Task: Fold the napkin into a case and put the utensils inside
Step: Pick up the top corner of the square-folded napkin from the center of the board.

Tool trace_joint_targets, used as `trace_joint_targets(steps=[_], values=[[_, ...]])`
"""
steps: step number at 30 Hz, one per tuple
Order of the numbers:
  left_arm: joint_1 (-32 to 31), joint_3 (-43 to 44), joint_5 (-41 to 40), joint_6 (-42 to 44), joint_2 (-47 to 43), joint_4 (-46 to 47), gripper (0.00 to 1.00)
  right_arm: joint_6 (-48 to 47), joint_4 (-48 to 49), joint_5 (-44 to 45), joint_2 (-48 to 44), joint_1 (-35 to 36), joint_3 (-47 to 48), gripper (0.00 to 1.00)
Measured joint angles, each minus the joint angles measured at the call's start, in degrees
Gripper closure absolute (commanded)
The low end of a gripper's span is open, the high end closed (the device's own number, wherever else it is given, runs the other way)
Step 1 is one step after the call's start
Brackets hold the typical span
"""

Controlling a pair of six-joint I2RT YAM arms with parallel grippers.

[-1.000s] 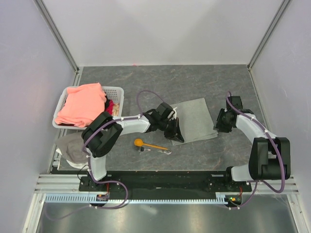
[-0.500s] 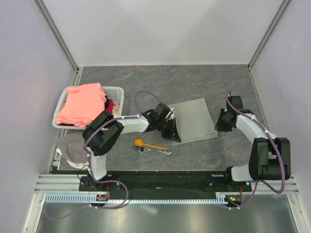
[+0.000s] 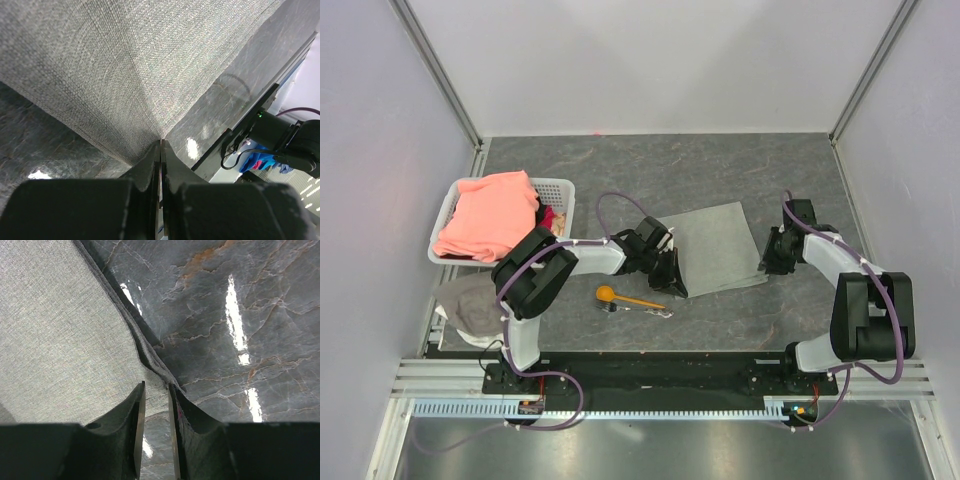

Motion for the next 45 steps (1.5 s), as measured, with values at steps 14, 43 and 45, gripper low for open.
trace_joint_targets(steps=[14, 43, 45], values=[[0.02, -0.59, 0.5, 0.0, 0.09, 1.84, 0.94, -0.61, 1.14, -1.2, 0.37, 0.0, -0.35, 0.95], [0.44, -0.61, 2.8, -0.02, -1.25, 3.04, 0.94, -0.68, 3.61, -0.92, 1.68, 0.02, -1.33, 0.73], [0.44, -0.61, 2.82, -0.02, -1.25, 3.06, 0.94, -0.61, 3.63, -0.76, 1.68, -0.04, -1.33, 0.76]])
